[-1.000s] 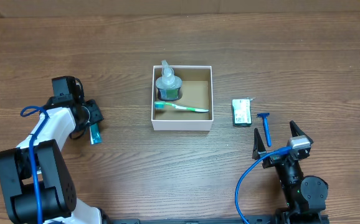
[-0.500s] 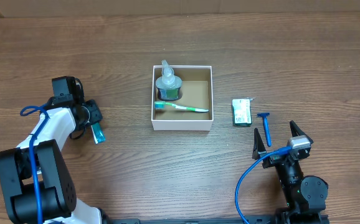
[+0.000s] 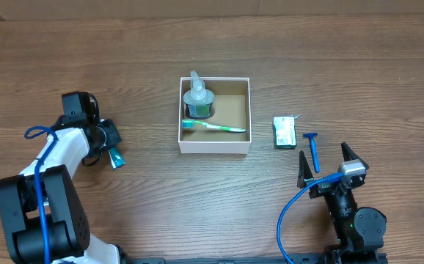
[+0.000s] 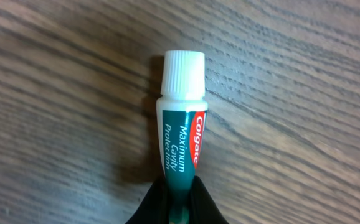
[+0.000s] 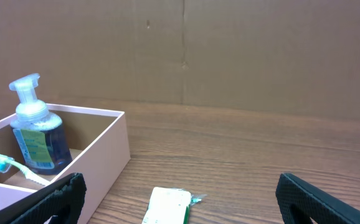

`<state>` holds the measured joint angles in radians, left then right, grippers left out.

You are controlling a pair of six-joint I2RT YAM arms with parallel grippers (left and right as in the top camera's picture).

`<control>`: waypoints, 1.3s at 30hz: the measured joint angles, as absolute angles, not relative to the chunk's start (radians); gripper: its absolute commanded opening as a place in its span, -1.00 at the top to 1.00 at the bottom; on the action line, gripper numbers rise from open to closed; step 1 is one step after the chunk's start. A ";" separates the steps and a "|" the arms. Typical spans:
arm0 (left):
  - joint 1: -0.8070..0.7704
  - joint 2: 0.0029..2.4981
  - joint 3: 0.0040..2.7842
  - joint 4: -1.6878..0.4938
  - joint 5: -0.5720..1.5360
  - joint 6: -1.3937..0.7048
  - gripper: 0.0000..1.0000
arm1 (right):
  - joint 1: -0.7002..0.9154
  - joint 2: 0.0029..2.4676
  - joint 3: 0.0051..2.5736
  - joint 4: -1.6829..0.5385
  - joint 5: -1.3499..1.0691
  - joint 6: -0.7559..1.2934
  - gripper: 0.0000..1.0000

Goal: Pack container

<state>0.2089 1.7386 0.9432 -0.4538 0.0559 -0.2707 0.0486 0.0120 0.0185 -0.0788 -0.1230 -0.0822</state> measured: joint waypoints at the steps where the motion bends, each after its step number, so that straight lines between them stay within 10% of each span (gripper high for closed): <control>1: 0.208 1.739 0.965 -0.499 0.064 -0.279 0.92 | 0.049 0.012 0.019 -0.078 -0.123 -0.082 -1.00; 11: -0.009 1.665 1.390 -0.801 0.060 -0.292 0.89 | 0.049 0.012 0.018 -0.078 -0.123 -0.083 -1.00; 29: -0.629 1.688 1.540 -0.682 -0.159 -0.292 0.87 | 0.049 0.012 0.019 -0.079 -0.123 -0.083 -1.00; 33: -0.628 1.761 1.540 -0.680 -0.173 -0.290 -0.12 | 0.049 0.012 0.018 -0.078 -0.123 -0.083 -1.00; 39: -0.628 1.790 1.543 -0.650 -0.174 -0.292 -0.33 | 0.049 0.012 0.019 -0.079 -0.123 -0.082 -1.00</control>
<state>-0.6281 1.7901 1.5429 -0.6498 -0.1738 -0.2920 0.0486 0.0120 0.0185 -0.0788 -0.1230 -0.0822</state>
